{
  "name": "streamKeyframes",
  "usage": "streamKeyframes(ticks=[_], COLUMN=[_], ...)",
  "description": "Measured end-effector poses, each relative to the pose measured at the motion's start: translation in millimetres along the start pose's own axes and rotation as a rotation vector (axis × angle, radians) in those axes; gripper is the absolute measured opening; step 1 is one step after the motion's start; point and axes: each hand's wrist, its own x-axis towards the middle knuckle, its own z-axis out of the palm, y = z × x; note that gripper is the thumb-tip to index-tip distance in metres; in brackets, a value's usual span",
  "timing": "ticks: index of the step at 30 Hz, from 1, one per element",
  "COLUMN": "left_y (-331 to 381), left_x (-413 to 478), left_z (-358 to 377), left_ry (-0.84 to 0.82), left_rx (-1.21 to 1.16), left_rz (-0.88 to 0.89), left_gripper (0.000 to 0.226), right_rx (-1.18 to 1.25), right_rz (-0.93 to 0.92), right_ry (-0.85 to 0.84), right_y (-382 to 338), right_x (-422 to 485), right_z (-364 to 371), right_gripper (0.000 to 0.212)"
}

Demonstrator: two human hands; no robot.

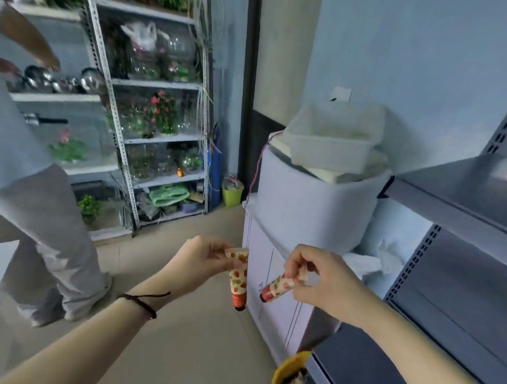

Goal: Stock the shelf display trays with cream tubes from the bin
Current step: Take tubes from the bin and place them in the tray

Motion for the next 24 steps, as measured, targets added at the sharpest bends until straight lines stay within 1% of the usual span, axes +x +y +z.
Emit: streamKeyframes(ticks=[3, 7, 10, 12, 16, 21, 24], left_y=[53.2, 117.8, 160.2, 190.2, 247.8, 311.9, 349.7], left_x=[0.0, -2.3, -3.0, -4.0, -2.0, 6.0, 11.7], left_z=[-31.6, -59.9, -74.6, -80.0, -74.8, -45.9, -20.7], left_ry=[0.0, 0.018, 0.013, -0.01, -0.072, -0.192, -0.271], left_rx=[0.004, 0.025, -0.003, -0.029, -0.075, -0.106, -0.132], left_rz=[0.11, 0.249, 0.314, 0.368, 0.461, 0.531, 0.565], left_gripper=[0.017, 0.011, 0.005, 0.008, 0.015, 0.02, 0.022], right_rx=[-0.016, -0.039, -0.092, -0.122, -0.266, -0.382, -0.47], right_rz=[-0.029, -0.074, -0.093, -0.095, -0.116, -0.076, -0.037], right_ry=[0.062, 0.182, 0.274, 0.308, 0.374, 0.446, 0.451], right_y=[-42.3, -94.0, -125.1, -144.5, -170.8, -184.5, -185.5], right_x=[-5.1, -15.8, -27.4, -42.0, -76.1, -118.2, -144.7], right_z=[-31.4, -67.0, -96.1, -119.1, -171.2, -232.4, -263.7], right_gripper=[0.028, 0.026, 0.034, 0.038, 0.034, 0.033, 0.026])
